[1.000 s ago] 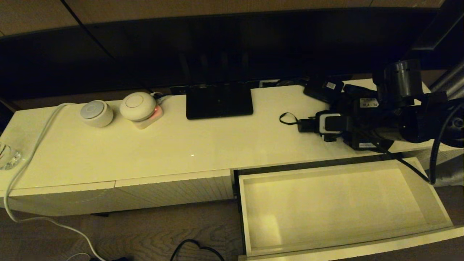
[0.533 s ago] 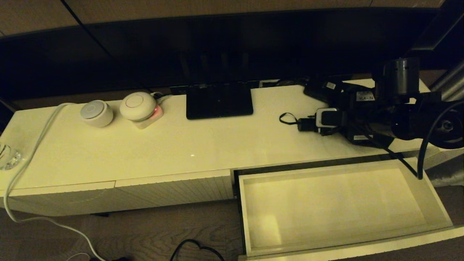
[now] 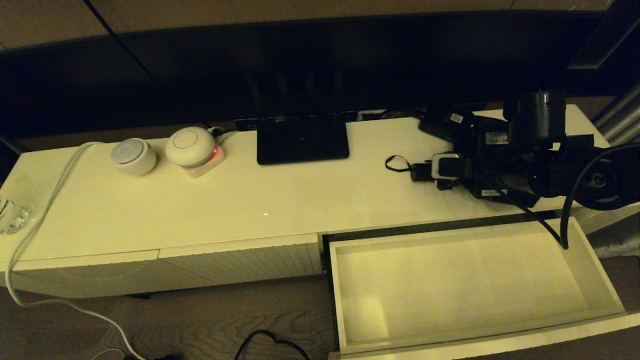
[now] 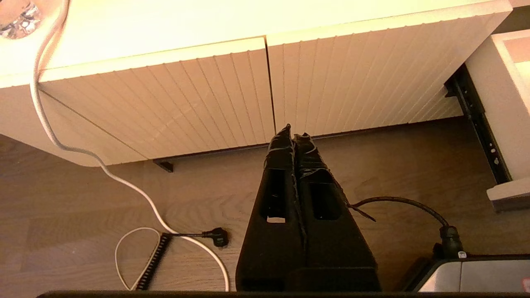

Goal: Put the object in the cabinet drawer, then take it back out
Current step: Put the umbrella in the drawer

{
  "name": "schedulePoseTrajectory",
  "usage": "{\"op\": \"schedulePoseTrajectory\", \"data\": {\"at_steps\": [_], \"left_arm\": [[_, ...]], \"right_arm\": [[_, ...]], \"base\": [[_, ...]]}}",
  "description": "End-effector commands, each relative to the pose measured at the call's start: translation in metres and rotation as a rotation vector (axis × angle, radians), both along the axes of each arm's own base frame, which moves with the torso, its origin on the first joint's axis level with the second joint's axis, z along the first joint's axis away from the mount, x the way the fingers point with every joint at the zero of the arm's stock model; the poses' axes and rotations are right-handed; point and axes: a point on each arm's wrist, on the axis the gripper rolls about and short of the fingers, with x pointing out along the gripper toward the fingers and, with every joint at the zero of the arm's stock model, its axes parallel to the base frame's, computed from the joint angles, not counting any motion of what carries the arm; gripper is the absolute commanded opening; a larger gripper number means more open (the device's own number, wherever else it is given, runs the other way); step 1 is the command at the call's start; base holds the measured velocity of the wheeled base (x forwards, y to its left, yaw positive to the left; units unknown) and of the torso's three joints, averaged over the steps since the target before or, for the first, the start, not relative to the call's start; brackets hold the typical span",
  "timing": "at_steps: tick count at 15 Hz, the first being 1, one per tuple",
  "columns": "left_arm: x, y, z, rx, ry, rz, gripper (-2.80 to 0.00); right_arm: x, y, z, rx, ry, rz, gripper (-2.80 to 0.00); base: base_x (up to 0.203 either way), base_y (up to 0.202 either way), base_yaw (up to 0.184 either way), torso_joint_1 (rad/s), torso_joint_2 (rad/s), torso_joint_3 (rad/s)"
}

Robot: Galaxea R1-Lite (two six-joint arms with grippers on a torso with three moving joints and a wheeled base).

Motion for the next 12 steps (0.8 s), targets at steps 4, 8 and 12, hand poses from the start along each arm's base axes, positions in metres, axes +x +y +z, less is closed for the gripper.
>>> {"op": "schedulePoseTrajectory", "data": {"at_steps": [4,8,12], "left_arm": [[0.0,0.0,-0.001,0.001,0.003,0.0,-2.8],[0.0,0.0,-0.001,-0.001,0.003,0.0,-2.8],[0.0,0.0,-0.001,0.001,0.003,0.0,-2.8]], "right_arm": [[0.004,0.002,0.0,-0.005,-0.009,0.004,0.0],[0.002,0.001,-0.007,-0.013,0.016,0.0,-2.8],[0.004,-0.004,-0.011,-0.01,0.034,-0.017,-2.8]], "base": [[0.0,0.0,0.0,0.0,0.0,0.0],[0.0,0.0,0.0,0.0,0.0,0.0],[0.0,0.0,0.0,0.0,0.0,0.0]]}}
